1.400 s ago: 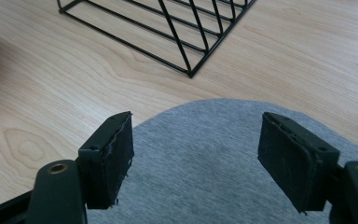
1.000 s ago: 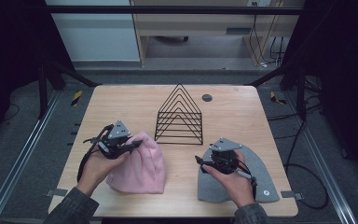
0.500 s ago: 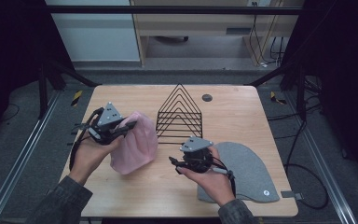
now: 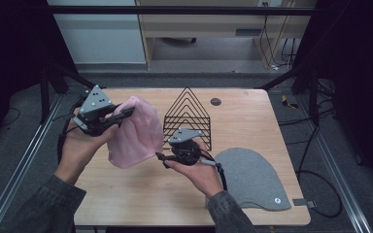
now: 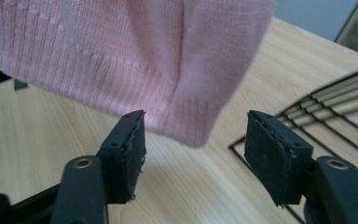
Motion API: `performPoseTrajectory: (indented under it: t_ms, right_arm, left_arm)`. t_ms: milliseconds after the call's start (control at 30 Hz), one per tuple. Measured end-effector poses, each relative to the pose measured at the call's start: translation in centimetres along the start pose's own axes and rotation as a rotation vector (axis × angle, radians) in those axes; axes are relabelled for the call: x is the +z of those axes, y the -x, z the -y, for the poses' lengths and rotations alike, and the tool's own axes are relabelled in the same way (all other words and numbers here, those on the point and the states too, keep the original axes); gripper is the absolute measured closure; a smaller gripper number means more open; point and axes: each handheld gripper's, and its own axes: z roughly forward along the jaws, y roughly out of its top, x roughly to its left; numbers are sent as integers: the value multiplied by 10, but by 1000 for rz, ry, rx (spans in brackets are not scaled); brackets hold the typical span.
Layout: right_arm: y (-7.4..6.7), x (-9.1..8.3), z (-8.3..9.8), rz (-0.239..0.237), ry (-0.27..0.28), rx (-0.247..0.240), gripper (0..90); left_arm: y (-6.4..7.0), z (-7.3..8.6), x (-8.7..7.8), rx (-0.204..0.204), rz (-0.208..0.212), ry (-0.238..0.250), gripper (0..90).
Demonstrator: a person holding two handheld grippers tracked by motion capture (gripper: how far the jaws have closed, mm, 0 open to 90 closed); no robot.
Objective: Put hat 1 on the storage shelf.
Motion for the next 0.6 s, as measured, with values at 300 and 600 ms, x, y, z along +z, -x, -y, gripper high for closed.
performPoseTrajectory:
  t_ms: [300, 600]
  right_arm:
    - [8, 13, -19, -61, 18, -8, 516]
    - [28, -11, -39, -49, 19, -60, 827]
  left_arm:
    - [-5, -11, -11, -20, 7, 39, 756]
    - [-32, -20, -4, -47, 19, 54, 749]
